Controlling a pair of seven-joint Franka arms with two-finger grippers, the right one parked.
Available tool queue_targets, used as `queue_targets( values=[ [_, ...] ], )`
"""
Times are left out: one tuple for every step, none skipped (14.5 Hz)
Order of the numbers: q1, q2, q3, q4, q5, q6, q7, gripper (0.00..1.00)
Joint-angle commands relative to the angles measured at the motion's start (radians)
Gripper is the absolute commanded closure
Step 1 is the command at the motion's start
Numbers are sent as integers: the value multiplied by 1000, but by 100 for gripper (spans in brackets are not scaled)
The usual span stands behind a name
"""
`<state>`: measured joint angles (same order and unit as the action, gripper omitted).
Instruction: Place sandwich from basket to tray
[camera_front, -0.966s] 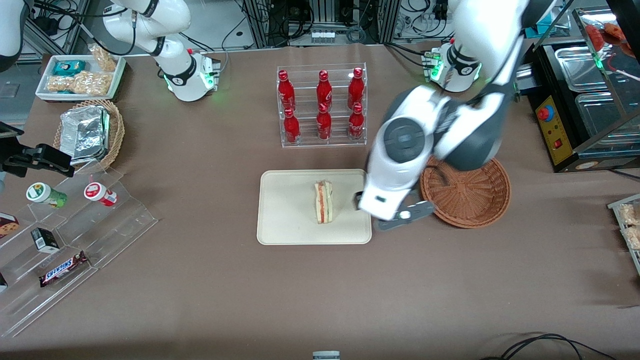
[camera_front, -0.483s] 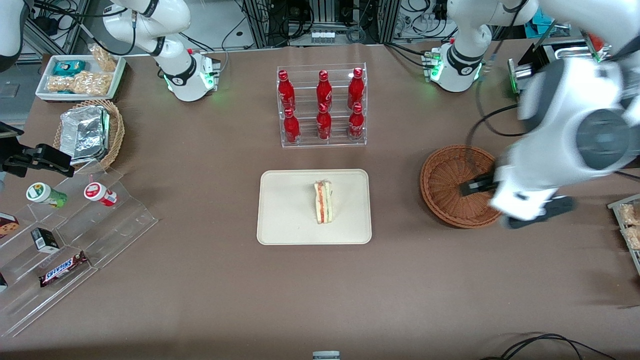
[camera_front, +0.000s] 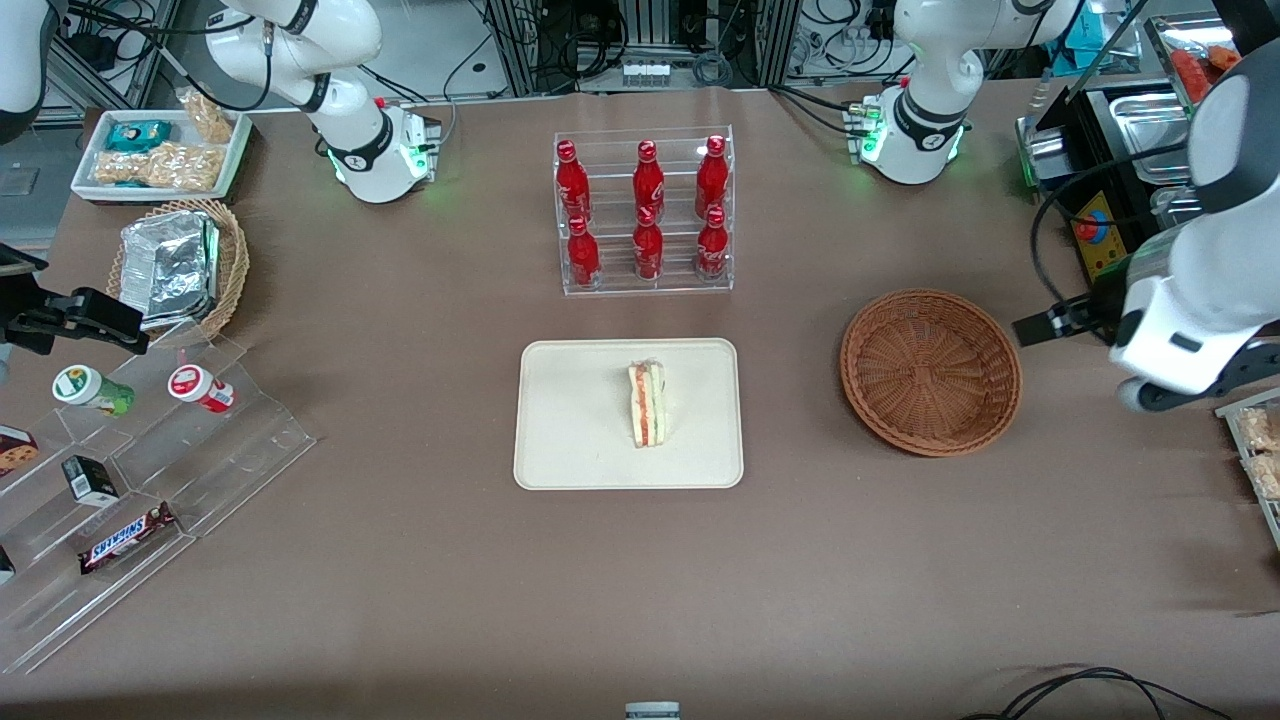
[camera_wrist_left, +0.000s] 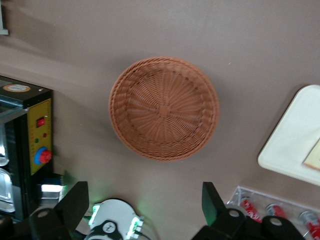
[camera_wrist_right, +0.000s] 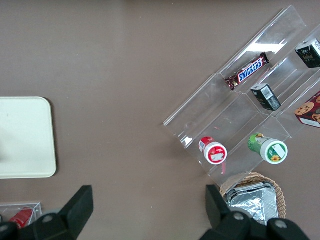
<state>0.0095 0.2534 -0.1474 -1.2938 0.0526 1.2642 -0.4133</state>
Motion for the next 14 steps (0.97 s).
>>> queue_targets(
  values=[
    [46,-185,-23,-212,-10,61,88,0],
    [58,-218,-23,-246,-8,69,91,0],
    [69,-235,-24,-254,-8,69,103,0],
    [70,-249,-26,-254,-8,76,137,0],
    [78,-258,-26,-252,-8,104,189,0],
    [87,-263,-26,-252,-8,141,239,0],
    [93,-270,-27,-255,-11,171,270,0],
    [101,-285,-28,-266,-10,187,303,0],
    [102,-301,-26,-272,-14,195,324,0],
    [101,-303,-26,-271,-16,195,323,0],
    [101,-299,-26,-263,-16,187,320,0],
    [98,-292,-27,-260,-13,198,318,0],
    [92,-280,-29,-259,-4,201,317,0],
    [90,-281,-31,-262,-3,204,312,0]
  ],
)
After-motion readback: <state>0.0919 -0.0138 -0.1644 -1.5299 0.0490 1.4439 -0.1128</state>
